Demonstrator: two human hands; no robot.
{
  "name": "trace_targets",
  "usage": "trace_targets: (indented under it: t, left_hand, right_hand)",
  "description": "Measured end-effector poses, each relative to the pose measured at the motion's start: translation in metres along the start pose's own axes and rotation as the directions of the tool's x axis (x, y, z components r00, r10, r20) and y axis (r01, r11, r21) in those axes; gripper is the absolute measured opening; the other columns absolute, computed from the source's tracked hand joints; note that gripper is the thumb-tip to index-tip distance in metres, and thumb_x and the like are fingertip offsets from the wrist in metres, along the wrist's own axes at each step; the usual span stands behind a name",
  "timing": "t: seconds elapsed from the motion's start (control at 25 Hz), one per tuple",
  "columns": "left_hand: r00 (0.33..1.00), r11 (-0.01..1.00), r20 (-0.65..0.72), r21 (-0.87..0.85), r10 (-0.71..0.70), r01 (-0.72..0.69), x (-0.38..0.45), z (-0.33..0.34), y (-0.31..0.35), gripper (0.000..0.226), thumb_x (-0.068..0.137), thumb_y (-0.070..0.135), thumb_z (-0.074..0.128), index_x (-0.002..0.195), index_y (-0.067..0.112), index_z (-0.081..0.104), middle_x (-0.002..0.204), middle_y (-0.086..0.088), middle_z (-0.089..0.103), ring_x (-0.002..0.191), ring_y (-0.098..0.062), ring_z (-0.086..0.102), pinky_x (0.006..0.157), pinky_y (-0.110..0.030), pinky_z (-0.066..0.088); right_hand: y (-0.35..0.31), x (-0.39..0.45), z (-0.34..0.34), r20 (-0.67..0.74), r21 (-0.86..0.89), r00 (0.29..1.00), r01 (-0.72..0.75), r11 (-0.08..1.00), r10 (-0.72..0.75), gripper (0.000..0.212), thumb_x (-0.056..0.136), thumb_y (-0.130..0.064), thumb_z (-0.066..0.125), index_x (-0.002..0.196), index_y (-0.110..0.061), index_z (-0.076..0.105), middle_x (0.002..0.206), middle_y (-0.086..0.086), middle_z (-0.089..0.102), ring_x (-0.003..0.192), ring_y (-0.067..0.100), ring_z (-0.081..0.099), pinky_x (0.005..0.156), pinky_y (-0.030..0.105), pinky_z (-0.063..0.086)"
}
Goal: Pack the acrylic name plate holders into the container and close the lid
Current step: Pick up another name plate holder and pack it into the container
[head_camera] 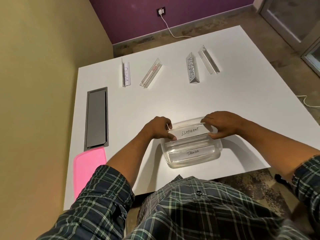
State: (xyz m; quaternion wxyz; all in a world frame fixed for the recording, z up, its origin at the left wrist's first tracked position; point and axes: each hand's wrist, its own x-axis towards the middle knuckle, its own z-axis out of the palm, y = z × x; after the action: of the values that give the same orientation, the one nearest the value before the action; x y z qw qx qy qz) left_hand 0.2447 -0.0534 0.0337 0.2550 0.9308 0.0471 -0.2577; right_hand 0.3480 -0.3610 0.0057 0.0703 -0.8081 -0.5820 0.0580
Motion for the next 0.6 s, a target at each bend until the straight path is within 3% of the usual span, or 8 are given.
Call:
trace_targets:
  t: [0.12, 0.28, 0.48, 0.6]
  left_hand:
    - [1.0, 0.982, -0.01, 0.189, 0.017, -0.015, 0.004, 0.005, 0.002, 0.059, 0.062, 0.058, 0.085, 0.103, 0.02, 0.067, 0.101, 0.002, 0.068, 0.093, -0.019, 0.063, 0.076, -0.032, 0.052]
    - [0.995, 0.847, -0.009, 0.525, 0.104, -0.084, 0.007, 0.018, 0.006, 0.042, 0.079, 0.047, 0.073, 0.109, 0.018, 0.069, 0.104, -0.005, 0.069, 0.095, -0.028, 0.066, 0.072, -0.032, 0.049]
    - [0.988, 0.728, 0.053, 0.671, 0.143, -0.141, 0.005, 0.031, 0.002, 0.016, 0.085, 0.019, 0.065, 0.1, 0.013, 0.067, 0.103, -0.01, 0.069, 0.093, -0.033, 0.067, 0.067, -0.032, 0.044]
    - [0.985, 0.678, 0.056, 0.718, 0.165, -0.155, 0.003, 0.037, 0.003, 0.015, 0.084, 0.01, 0.06, 0.096, 0.013, 0.068, 0.1, -0.009, 0.071, 0.094, -0.034, 0.068, 0.07, -0.033, 0.045]
  right_hand:
    - [-0.003, 0.011, 0.009, 0.09, -0.103, 0.995, -0.042, 0.994, 0.052, 0.047, 0.079, -0.036, 0.066, 0.114, -0.005, 0.064, 0.1, 0.008, 0.07, 0.08, 0.031, 0.065, 0.075, 0.036, 0.05]
    - [-0.007, 0.02, 0.017, 0.219, -0.255, 0.969, -0.06, 0.965, 0.118, 0.044, 0.078, -0.039, 0.056, 0.113, -0.013, 0.06, 0.097, 0.0, 0.067, 0.081, 0.023, 0.063, 0.087, 0.032, 0.036]
    - [-0.018, 0.028, 0.022, 0.314, -0.335, 0.931, -0.075, 0.939, 0.186, 0.033, 0.079, -0.031, 0.06, 0.107, -0.014, 0.056, 0.095, 0.001, 0.067, 0.078, 0.025, 0.063, 0.092, 0.037, 0.032]
    - [-0.023, 0.031, 0.022, 0.337, -0.392, 0.915, -0.077, 0.917, 0.221, 0.027, 0.082, -0.021, 0.057, 0.108, -0.014, 0.056, 0.096, 0.001, 0.068, 0.08, 0.026, 0.065, 0.092, 0.039, 0.032]
